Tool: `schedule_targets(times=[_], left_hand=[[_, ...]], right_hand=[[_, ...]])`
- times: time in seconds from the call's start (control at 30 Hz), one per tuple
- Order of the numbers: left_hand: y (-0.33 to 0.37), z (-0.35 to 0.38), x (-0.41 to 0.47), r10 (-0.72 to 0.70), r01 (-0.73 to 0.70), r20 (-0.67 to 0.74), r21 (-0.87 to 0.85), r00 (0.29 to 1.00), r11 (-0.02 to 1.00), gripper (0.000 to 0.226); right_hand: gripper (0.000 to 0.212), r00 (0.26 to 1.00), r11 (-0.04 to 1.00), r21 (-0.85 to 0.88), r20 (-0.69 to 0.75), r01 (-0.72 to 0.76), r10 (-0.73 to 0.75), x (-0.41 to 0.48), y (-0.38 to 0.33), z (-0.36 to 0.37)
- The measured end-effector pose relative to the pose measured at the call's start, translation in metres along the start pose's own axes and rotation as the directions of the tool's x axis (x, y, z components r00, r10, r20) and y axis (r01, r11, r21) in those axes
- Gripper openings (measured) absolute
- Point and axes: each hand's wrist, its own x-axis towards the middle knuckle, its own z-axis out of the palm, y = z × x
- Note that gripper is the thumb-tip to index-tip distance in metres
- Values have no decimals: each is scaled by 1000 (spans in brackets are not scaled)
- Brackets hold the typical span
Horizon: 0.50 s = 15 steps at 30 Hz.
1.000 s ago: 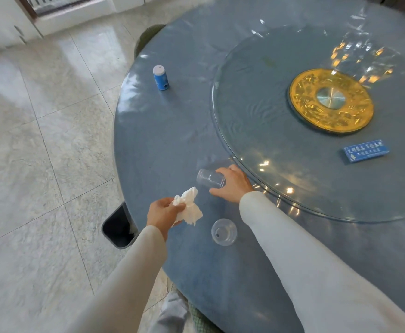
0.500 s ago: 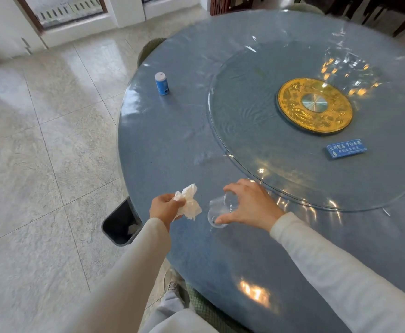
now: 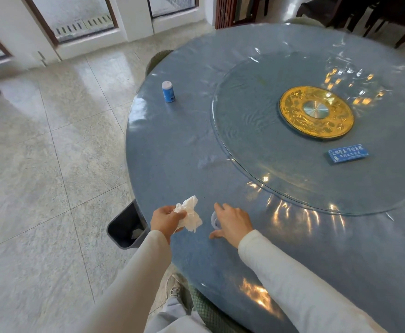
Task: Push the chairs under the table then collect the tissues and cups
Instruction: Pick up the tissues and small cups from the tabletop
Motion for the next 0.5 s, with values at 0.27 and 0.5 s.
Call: schedule_targets(times=[0.27,0.5], left_hand=[[-6,-4,-3,-2,0,-39,-33,999,999,24],[5,-31,4,14,-20,-47,-111,999,994,24]], right_hand=[[56,999,999,9,4,35,-35,2,5,-4],[80,998,972,231,-54,32,-20,33,-30,-32]])
